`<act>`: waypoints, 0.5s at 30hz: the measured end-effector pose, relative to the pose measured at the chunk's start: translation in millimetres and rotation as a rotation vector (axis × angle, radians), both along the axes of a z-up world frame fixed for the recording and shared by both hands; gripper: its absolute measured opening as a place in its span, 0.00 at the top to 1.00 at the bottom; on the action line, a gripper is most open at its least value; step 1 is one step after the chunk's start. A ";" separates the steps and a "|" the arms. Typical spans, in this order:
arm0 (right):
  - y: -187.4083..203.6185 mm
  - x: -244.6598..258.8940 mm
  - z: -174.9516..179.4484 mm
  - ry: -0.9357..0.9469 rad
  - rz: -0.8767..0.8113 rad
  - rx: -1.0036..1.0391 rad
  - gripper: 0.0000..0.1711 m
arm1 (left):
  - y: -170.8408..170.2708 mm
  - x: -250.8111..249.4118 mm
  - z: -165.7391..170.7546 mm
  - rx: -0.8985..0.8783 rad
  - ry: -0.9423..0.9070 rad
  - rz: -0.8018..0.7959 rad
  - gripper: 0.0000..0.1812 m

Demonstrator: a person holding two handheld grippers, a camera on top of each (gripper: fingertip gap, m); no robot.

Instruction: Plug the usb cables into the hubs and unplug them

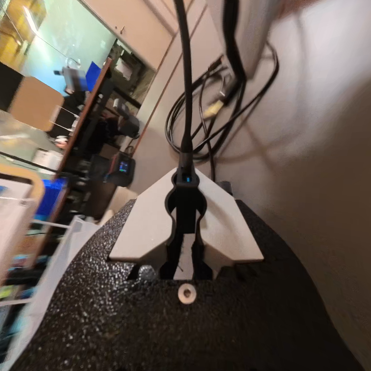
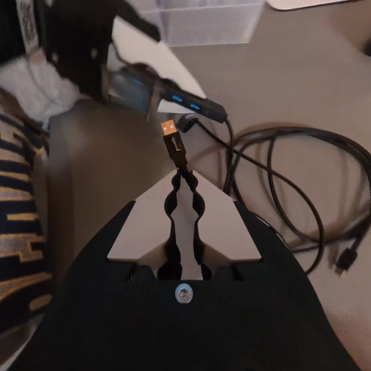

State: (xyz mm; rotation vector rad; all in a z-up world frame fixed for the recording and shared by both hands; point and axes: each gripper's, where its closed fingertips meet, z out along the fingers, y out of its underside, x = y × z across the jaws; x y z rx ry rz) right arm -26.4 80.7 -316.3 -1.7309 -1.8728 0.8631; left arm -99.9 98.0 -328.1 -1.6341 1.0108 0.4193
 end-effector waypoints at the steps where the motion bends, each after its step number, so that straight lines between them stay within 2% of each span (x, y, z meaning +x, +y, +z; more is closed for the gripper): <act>1: 4.3 3.0 1.7 0.012 -0.062 -0.010 0.96 | 0.7 0.8 -3.6 0.020 0.109 0.014 0.95; 4: 15.0 10.9 -3.4 0.004 -0.221 0.004 0.96 | 1.7 6.7 -7.7 0.114 0.418 0.036 0.95; 6: 19.1 14.6 -11.1 -0.029 -0.299 0.020 0.96 | 1.1 9.8 -9.3 0.149 0.534 0.044 0.95; 12: 14.1 15.4 -35.3 -0.159 -0.386 -0.043 0.96 | 0.1 10.6 -15.9 0.202 0.733 0.040 0.95; 15: 12.1 12.7 -41.3 -0.173 -0.400 -0.083 0.96 | -1.0 10.7 -18.3 0.205 0.727 0.027 0.95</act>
